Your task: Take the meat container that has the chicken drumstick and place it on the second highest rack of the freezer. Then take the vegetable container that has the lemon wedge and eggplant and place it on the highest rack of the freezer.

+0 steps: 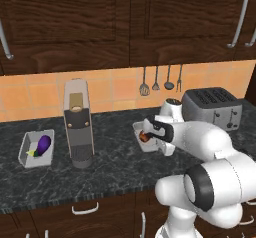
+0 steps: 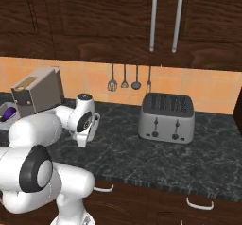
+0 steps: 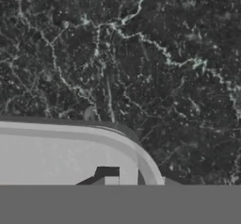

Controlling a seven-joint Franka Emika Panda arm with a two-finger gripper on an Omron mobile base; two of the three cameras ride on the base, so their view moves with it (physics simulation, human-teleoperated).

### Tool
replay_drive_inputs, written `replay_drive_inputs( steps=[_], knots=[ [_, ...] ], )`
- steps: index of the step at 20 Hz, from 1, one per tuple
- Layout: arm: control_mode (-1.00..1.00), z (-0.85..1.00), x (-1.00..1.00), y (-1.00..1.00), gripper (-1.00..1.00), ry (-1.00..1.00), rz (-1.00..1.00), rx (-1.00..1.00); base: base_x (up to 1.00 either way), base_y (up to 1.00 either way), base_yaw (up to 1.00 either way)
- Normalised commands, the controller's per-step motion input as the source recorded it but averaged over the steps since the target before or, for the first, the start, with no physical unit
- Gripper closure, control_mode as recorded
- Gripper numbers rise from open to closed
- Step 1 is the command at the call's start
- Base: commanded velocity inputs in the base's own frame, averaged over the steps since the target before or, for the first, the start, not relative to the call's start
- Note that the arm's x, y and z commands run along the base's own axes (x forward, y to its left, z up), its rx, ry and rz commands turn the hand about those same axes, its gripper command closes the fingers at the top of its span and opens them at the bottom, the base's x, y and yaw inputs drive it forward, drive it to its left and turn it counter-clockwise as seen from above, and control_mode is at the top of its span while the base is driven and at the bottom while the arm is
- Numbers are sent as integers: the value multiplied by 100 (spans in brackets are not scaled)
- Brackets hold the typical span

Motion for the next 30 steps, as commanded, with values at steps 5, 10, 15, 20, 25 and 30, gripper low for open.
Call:
replay_drive_inputs(
  steps=[5, 10, 15, 20, 25, 30],
  knots=[
    [-100, 77, -13, -3, 100, 0, -7, 0, 0, 0, 0],
    [-100, 85, -33, -19, 100, 0, -5, 0, 0, 0, 0],
    [-100, 85, -56, -38, 100, 0, 0, 0, 0, 0, 0],
    [-100, 39, -78, -9, 100, 0, 2, 0, 0, 0, 0],
    [-100, 57, -79, 8, 100, -1, 3, -1, 0, 0, 0],
    [-100, 63, -33, 14, 100, 0, 0, 0, 0, 0, 0]
  ],
)
